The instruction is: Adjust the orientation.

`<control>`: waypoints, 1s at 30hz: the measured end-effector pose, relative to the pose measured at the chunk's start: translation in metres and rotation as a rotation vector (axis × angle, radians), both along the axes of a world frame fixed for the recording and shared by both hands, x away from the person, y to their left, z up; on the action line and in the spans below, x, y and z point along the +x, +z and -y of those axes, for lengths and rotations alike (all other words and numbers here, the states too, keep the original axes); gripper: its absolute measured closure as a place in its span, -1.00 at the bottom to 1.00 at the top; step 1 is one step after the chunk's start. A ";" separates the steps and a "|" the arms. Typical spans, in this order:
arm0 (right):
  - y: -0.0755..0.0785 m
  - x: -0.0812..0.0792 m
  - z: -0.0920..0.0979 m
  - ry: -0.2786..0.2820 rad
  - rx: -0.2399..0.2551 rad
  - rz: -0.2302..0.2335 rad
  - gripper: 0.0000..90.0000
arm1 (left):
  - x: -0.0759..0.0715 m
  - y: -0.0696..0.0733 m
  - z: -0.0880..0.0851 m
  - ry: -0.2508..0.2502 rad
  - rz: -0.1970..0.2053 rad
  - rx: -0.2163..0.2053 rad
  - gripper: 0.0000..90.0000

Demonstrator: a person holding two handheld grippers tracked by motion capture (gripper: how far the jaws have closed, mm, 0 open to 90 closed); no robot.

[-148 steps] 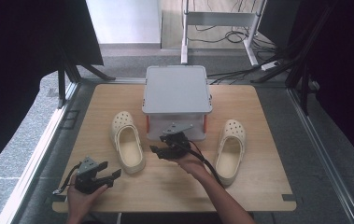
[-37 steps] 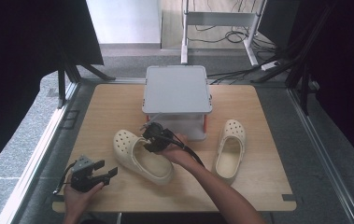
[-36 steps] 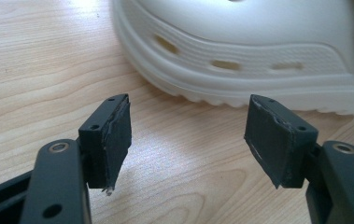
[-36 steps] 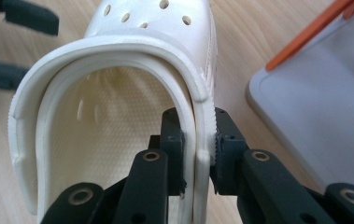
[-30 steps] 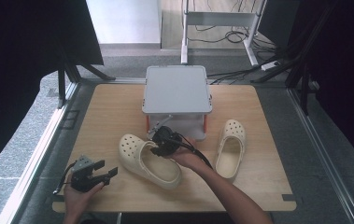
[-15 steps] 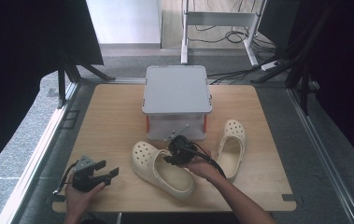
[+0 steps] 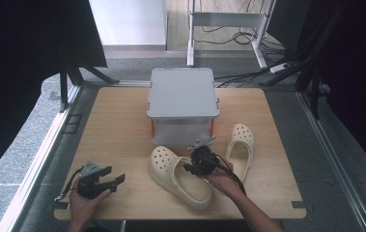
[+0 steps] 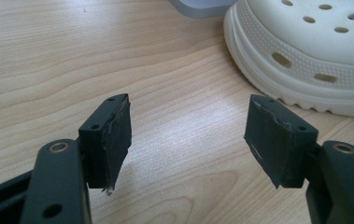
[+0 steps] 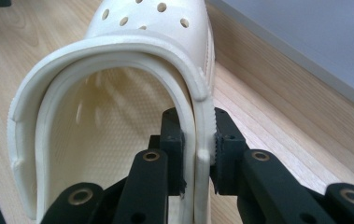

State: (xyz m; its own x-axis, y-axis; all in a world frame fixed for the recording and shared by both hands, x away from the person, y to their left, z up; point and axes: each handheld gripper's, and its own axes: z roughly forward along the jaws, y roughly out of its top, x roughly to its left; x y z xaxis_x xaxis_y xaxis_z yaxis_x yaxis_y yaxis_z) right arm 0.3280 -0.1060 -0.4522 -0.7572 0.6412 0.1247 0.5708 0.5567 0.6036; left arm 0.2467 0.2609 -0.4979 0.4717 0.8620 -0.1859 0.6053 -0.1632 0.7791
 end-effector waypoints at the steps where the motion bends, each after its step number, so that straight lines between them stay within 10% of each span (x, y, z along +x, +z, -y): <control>1: -0.001 0.000 0.001 -0.006 0.002 -0.002 0.73 | 0.000 0.000 0.000 0.001 0.000 0.000 -0.28; 13: -0.006 -0.003 0.007 -0.029 0.011 -0.020 0.70 | 0.001 -0.001 0.001 -0.005 -0.003 0.002 -0.28; 16: -0.007 -0.004 0.007 -0.010 0.015 -0.009 0.41 | 0.001 -0.001 0.002 -0.008 -0.003 0.010 -0.28; 30: 0.026 -0.011 0.051 -0.084 0.089 0.067 0.23 | 0.001 0.000 0.004 -0.012 -0.003 0.013 -0.28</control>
